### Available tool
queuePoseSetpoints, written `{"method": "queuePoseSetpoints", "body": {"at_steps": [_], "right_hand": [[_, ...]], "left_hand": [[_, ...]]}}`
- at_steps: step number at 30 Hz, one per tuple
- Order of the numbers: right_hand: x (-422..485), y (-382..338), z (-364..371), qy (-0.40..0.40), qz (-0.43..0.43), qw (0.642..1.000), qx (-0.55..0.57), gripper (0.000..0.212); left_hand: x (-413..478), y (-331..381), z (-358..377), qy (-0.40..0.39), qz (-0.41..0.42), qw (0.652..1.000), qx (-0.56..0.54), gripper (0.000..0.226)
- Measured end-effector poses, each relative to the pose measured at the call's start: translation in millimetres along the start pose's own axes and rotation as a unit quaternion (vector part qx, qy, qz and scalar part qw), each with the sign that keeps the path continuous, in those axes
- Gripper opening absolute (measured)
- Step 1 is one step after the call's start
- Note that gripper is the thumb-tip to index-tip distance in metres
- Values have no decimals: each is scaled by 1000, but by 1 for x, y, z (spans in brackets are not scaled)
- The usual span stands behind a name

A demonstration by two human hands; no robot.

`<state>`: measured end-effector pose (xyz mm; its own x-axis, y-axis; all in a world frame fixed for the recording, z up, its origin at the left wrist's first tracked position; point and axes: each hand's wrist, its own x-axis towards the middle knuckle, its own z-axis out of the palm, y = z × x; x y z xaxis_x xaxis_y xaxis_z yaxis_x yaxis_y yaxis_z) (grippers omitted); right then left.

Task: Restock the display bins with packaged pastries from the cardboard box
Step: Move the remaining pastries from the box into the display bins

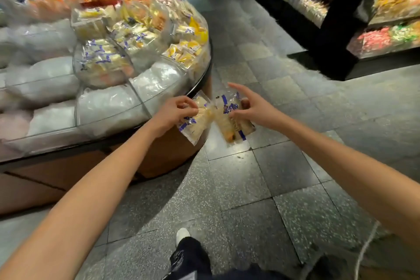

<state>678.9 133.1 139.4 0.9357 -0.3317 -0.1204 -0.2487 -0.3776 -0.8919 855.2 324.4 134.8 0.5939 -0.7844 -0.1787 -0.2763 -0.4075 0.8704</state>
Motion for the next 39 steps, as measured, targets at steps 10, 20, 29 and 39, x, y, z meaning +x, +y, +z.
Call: {"method": "queuePoseSetpoints", "body": {"at_steps": [10, 20, 29, 39], "right_hand": [[190, -77, 123, -76, -8, 987, -145, 78], [328, -113, 196, -112, -7, 976, -188, 74], [436, -121, 242, -157, -61, 961, -219, 59], [589, -146, 253, -223, -83, 938, -251, 50]], "left_hand": [[8, -112, -206, 95, -47, 994, 13, 9], [33, -195, -328, 114, -75, 990, 29, 9], [89, -260, -391, 118, -125, 985, 6, 16], [201, -282, -460, 128, -166, 978, -13, 38]]}}
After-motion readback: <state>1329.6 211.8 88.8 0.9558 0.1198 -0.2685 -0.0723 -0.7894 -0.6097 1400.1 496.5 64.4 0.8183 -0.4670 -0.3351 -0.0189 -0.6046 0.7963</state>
